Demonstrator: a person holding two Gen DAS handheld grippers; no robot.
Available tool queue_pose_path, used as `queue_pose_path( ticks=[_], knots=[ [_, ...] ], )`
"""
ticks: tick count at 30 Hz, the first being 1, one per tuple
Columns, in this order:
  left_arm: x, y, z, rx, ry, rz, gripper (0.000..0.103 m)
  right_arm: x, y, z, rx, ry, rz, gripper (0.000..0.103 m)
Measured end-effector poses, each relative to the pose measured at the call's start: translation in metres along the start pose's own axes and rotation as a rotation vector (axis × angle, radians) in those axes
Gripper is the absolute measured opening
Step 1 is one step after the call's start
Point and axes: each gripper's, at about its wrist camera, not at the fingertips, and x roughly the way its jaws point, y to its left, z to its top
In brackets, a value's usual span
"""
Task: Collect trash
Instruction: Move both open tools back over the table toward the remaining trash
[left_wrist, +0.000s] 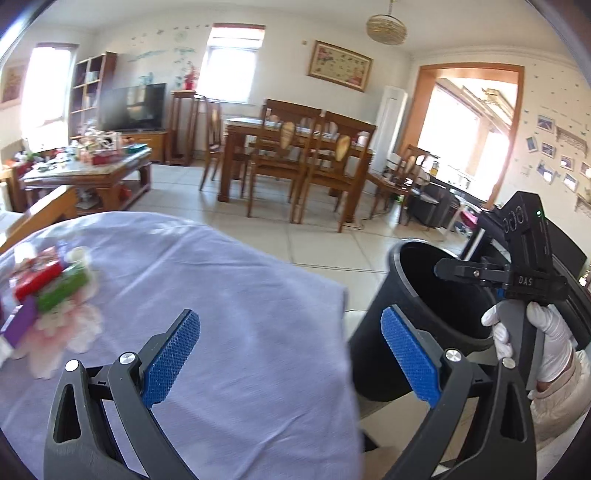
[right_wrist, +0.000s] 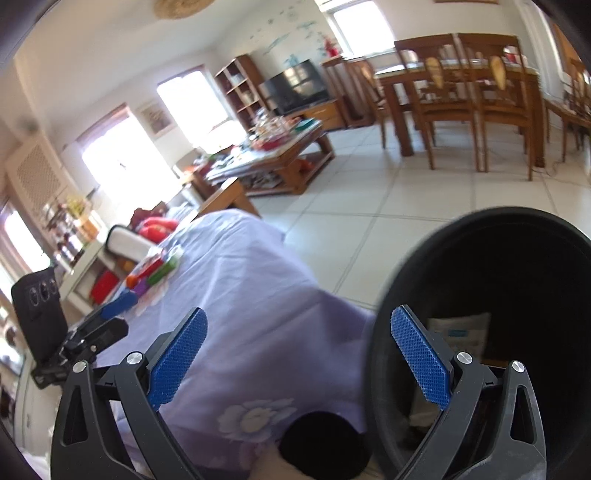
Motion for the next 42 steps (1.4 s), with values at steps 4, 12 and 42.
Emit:
queue_pose_path(
  ticks=[4,12,42],
  knots=[
    [-0.024,0.047,-0.009,-0.038,0.004,0.084,0.098,0.04,0.056,0.006,-0.101,0.048,0.054,0.098],
    [-0.074,0.137,-0.021,-0.146,-0.034,0.2,0.098,0.111,0.149,0.021,-0.218,0.114,0.136,0.098],
    [-0.017,0.237,-0.014,-0.018,0.298,0.127,0.097,0.3,0.308,0.041,-1.09,0.263,0.253,0.086]
  ],
)
